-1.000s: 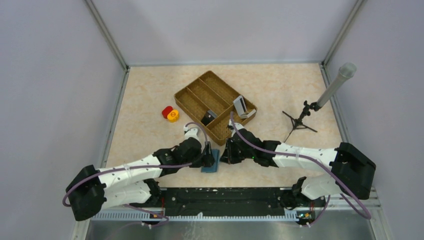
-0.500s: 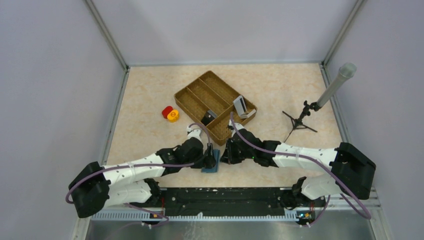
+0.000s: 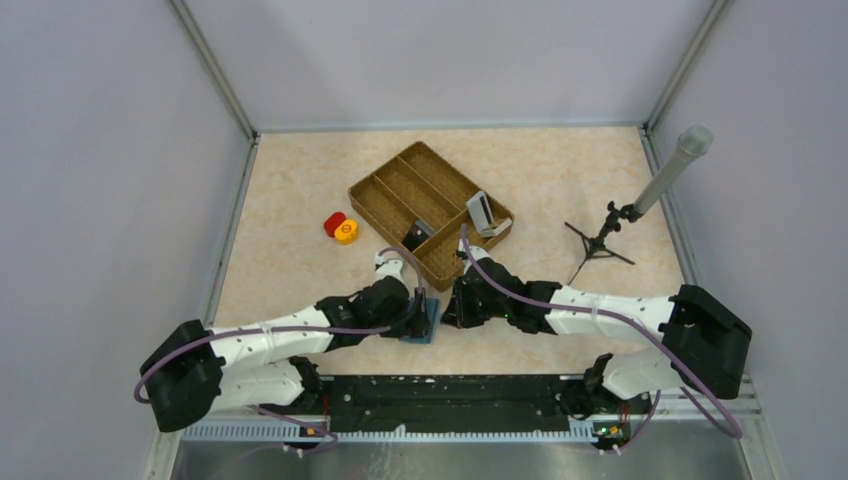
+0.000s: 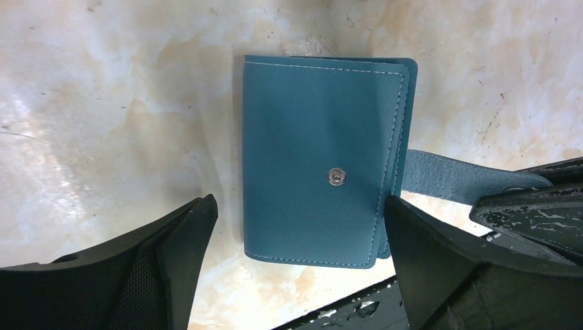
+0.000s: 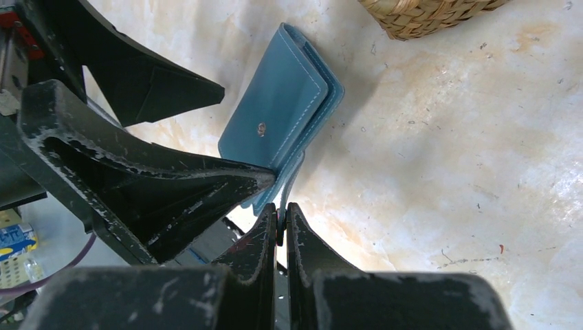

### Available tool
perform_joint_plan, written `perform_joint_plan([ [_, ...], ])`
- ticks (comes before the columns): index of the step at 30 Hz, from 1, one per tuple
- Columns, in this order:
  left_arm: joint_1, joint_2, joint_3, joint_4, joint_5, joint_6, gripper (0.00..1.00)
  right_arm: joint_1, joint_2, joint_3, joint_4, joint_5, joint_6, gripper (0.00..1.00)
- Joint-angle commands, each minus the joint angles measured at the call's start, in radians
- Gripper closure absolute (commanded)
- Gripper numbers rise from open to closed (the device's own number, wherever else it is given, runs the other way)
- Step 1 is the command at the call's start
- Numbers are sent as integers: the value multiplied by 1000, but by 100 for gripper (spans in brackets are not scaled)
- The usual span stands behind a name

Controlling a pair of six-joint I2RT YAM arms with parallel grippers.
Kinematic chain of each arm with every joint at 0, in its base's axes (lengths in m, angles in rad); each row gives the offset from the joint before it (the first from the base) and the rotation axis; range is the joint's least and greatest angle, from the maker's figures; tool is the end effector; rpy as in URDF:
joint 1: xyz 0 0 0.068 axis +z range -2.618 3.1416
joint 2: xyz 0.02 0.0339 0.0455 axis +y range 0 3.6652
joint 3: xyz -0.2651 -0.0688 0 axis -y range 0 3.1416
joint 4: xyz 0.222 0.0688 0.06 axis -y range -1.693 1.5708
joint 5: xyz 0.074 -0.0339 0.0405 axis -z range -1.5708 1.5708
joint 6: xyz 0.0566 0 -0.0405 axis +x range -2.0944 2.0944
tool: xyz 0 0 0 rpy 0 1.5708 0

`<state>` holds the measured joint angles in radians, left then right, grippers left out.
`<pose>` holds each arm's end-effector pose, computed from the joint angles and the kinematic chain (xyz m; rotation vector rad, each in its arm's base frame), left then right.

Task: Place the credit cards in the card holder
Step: Open the card holder at the center of the board.

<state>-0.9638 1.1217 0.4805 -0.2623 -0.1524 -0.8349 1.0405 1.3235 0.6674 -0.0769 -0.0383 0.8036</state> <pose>0.1206 -0.1586 0.1655 0.0970 2.5517 -0.5714 0.1320 0.2294 0.1953 -0.3179 2.4904 0.9198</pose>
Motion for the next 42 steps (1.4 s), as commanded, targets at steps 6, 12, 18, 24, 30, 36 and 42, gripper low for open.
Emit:
perform_joint_plan([
  [6,-4,-33,41,-113,-109,30,3,5,-18,1,-3,28,-12,100],
  [12,-4,-34,58,-149,-152,30,3,5,-7,3,-3,28,-12,100],
  [18,-4,-54,60,-152,-172,36,2,5,4,7,-4,26,-15,100],
  [24,-4,-53,67,-157,-189,39,1,4,14,12,-10,22,-19,100],
  [30,-4,-61,80,-159,-214,54,1,5,18,12,-16,21,-21,100],
  [36,-3,-50,112,-203,-266,61,1,5,20,12,-13,14,-20,100],
  [42,-4,-27,130,-193,-268,87,1,4,23,12,-12,12,-21,100],
])
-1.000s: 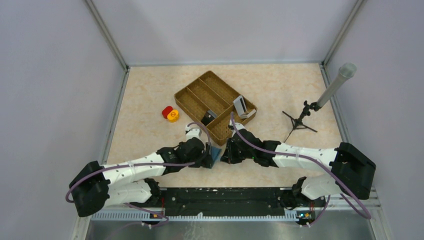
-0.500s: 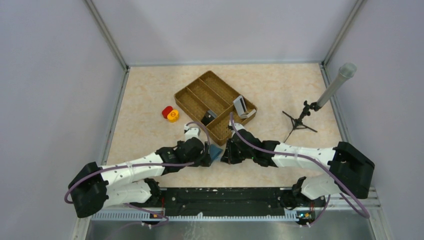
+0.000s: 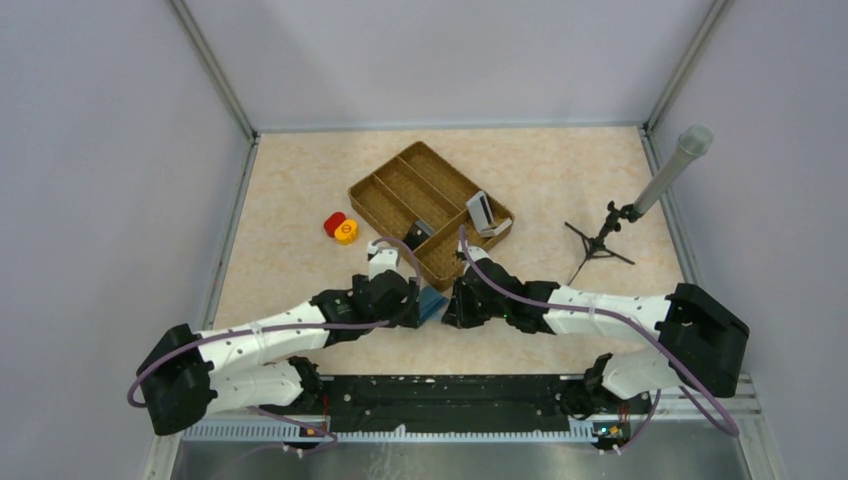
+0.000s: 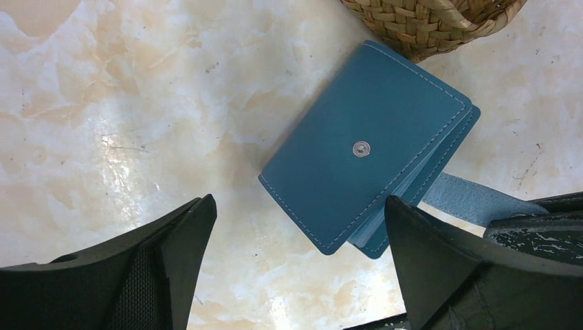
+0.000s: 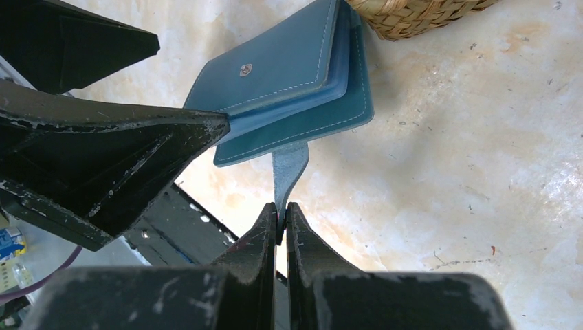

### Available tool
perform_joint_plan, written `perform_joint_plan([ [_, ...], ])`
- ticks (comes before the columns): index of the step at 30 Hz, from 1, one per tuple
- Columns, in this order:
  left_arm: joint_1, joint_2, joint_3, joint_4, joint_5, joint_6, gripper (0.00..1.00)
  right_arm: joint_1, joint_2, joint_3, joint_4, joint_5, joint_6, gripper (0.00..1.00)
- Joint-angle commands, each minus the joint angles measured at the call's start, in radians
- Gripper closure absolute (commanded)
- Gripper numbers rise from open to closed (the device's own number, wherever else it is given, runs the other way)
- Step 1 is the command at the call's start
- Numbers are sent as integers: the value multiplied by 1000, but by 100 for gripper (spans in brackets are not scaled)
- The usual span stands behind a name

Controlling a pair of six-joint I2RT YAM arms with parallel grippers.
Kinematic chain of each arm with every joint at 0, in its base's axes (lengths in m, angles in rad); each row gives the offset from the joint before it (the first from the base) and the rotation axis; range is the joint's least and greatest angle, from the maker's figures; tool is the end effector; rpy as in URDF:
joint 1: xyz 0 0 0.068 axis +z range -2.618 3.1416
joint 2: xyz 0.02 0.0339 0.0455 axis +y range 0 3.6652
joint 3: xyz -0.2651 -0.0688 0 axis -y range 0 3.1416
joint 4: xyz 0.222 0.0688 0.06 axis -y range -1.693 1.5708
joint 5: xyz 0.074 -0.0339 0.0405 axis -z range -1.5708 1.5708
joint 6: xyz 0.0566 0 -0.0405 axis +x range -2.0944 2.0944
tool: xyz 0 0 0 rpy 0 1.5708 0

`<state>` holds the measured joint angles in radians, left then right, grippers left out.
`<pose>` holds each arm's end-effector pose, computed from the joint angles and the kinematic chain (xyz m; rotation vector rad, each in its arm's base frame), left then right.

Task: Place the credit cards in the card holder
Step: Open the card holder at the center of the board.

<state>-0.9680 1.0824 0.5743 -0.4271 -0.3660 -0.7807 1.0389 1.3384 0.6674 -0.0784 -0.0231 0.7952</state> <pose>0.1267 -0.1484 0.1899 0.0804 2.4466 -0.3265 0.1336 0.2297 0.1915 -0.3184 2.4963 0.8876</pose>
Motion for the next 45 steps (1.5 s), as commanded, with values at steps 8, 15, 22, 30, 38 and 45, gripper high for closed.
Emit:
perform_joint_plan([
  [8,2,27,47,-41,-104,31,1,7,5,9,-14,-2,-12,100],
  [15,2,10,62,-61,-166,23,1,6,-1,2,-22,3,-8,100],
  [22,5,19,67,-33,-173,94,1,6,-17,-6,-80,18,-8,100],
  [30,19,64,79,3,-130,134,1,-10,-86,-49,-185,65,4,100],
  [38,21,117,63,103,-11,161,1,-54,-130,-101,-177,34,10,100],
  [45,22,106,19,217,112,185,1,-66,-95,-107,-165,33,1,100],
])
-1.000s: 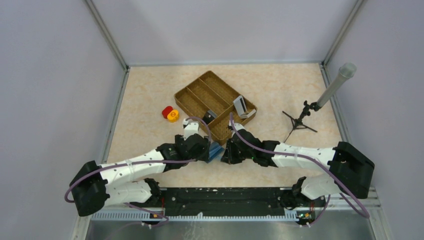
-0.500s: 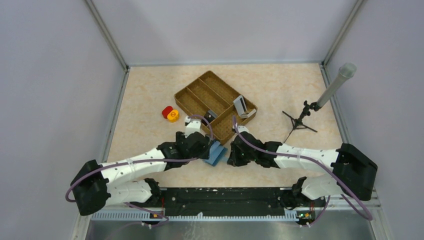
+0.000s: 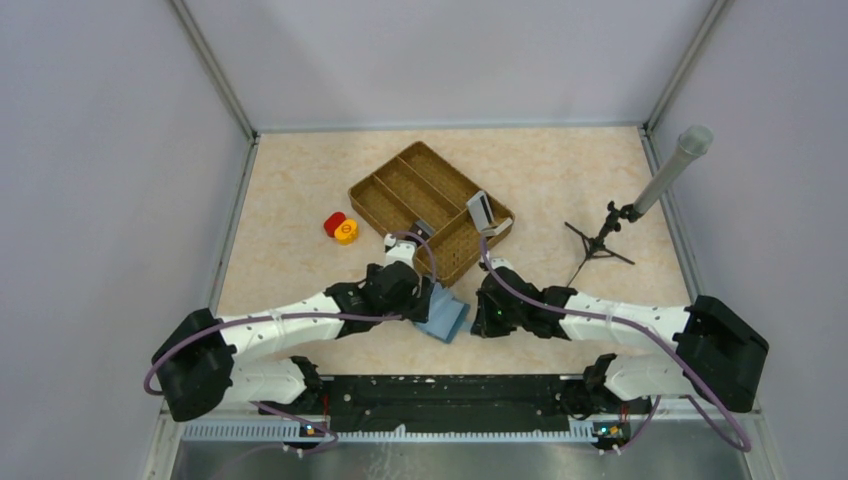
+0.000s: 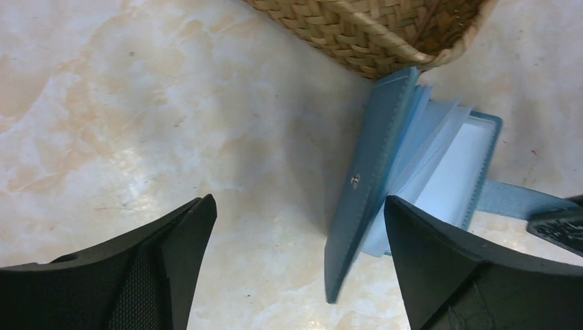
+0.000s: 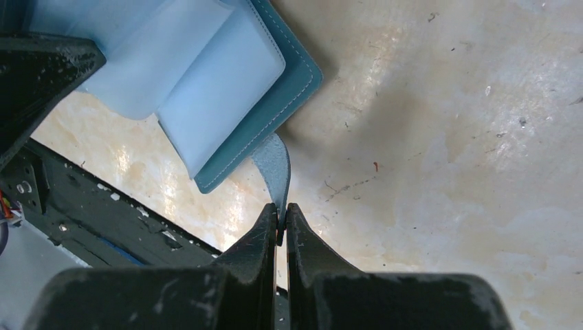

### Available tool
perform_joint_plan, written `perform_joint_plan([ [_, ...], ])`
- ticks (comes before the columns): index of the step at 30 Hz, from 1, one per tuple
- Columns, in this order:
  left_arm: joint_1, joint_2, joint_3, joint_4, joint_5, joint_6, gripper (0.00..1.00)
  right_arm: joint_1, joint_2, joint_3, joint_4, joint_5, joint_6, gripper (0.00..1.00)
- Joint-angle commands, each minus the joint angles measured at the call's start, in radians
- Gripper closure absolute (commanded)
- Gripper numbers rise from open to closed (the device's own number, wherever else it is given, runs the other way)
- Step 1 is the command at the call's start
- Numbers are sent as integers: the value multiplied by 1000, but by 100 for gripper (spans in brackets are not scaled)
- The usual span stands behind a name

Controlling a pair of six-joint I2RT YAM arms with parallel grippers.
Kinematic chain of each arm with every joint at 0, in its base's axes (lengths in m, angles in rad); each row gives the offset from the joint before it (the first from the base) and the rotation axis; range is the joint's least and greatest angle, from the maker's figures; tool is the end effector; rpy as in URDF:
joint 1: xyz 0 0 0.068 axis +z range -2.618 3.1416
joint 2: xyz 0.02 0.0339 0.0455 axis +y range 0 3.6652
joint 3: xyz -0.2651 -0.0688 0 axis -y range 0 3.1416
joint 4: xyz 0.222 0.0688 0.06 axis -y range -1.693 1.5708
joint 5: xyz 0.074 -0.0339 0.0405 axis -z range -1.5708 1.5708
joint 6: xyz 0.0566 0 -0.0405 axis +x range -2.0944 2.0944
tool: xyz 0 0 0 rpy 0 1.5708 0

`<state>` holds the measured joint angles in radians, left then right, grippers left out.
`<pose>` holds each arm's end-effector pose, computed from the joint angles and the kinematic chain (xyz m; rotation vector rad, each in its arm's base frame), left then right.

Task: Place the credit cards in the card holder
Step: Open the card holder at the center of the board.

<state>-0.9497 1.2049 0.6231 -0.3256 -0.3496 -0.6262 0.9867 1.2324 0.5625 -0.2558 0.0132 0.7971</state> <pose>0.1449 -0.1692 0.1890 0.2445 2.4123 -0.2895 0.1229 0.1846 0.1684 -0.2446 2.6343 0.6772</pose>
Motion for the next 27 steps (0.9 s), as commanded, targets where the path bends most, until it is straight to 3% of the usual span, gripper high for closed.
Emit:
perform_joint_plan([
  [1,3,-16,-36,133,121,35,1,-14,16,-4,15,-2,-1,100],
  [15,39,-55,-116,235,222,33,1,-31,7,-14,-2,16,0,100],
  [27,155,-63,-190,407,538,24,1,-47,24,-21,-6,22,-2,100],
])
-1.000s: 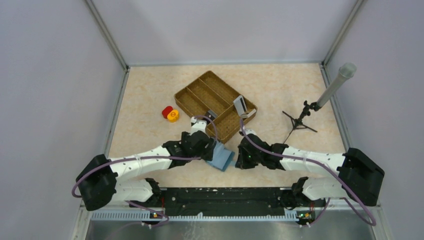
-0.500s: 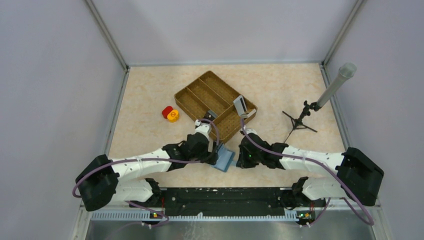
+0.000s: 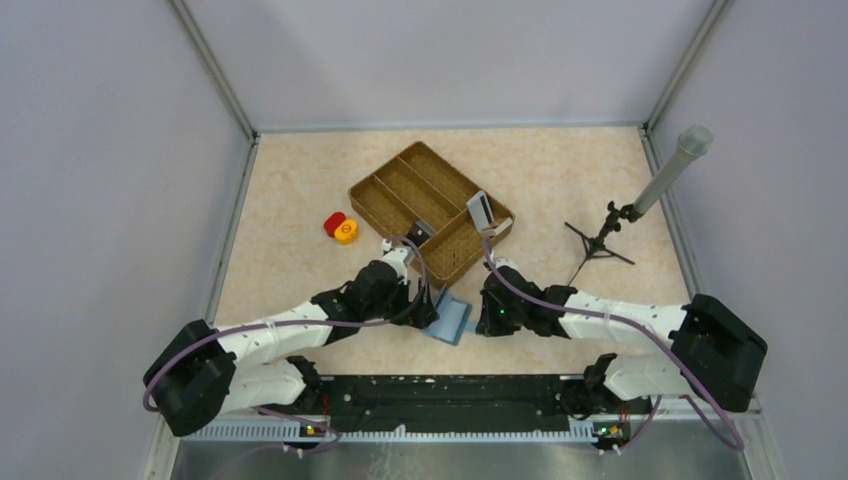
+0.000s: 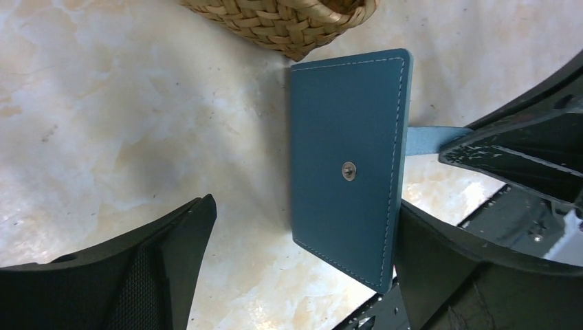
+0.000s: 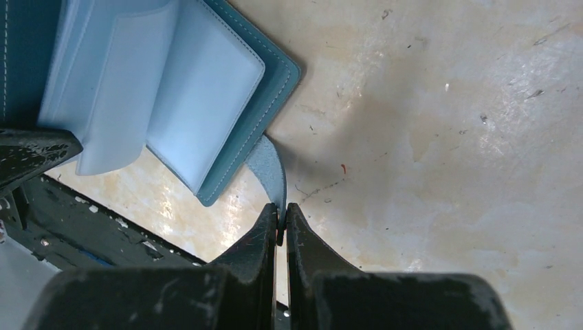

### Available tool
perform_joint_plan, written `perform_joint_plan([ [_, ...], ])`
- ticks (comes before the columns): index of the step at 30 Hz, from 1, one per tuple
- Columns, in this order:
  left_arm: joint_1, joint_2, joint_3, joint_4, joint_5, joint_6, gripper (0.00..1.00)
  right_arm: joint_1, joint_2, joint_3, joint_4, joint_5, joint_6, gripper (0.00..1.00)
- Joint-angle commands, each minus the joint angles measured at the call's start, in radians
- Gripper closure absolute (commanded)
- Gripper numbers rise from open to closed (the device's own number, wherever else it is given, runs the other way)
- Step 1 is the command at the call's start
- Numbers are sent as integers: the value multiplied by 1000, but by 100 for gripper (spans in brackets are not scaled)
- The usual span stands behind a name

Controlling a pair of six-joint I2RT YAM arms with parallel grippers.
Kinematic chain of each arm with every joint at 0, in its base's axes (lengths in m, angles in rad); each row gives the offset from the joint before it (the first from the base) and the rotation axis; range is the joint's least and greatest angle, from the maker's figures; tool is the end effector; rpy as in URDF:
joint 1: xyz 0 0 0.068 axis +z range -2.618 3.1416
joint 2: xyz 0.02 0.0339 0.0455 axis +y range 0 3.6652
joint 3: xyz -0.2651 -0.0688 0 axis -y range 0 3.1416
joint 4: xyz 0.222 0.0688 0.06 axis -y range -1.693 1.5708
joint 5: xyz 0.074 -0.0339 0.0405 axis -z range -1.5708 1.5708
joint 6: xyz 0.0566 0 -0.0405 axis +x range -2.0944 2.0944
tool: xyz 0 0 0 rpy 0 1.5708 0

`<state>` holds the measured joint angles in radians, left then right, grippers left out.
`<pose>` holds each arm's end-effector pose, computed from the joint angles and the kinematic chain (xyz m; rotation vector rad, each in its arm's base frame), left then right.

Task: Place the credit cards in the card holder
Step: Open the card holder at the center of the board.

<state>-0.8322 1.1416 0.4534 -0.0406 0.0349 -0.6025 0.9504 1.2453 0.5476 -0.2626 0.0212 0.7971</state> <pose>0.1444 -0.1615 0.1729 0.2968 2.4073 -0.7458 0.1282 0.1773 0.1610 -0.1952 2.6579 0.6257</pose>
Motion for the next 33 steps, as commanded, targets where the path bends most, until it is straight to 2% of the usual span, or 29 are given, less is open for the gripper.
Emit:
perform_joint_plan([
  [1,45,12,-19,127,168,-1,1,-13,15,-6,2,15,-1,100],
  [10,111,-13,-46,92,108,-15,1,-17,33,-1,-6,25,2,100],
  [15,111,3,-11,-46,-2,5,2,-17,49,19,-26,43,-6,100],
  [19,111,19,-7,-77,-42,4,4,-18,64,32,-29,39,-13,100],
  [25,111,11,-10,-145,-176,-63,7,-17,66,49,-55,56,-19,100],
  [29,111,-22,-47,-77,-92,-78,8,-18,63,55,-57,45,-34,100],
  [33,110,-40,-96,10,37,-83,14,-17,54,55,-50,4,-67,100],
])
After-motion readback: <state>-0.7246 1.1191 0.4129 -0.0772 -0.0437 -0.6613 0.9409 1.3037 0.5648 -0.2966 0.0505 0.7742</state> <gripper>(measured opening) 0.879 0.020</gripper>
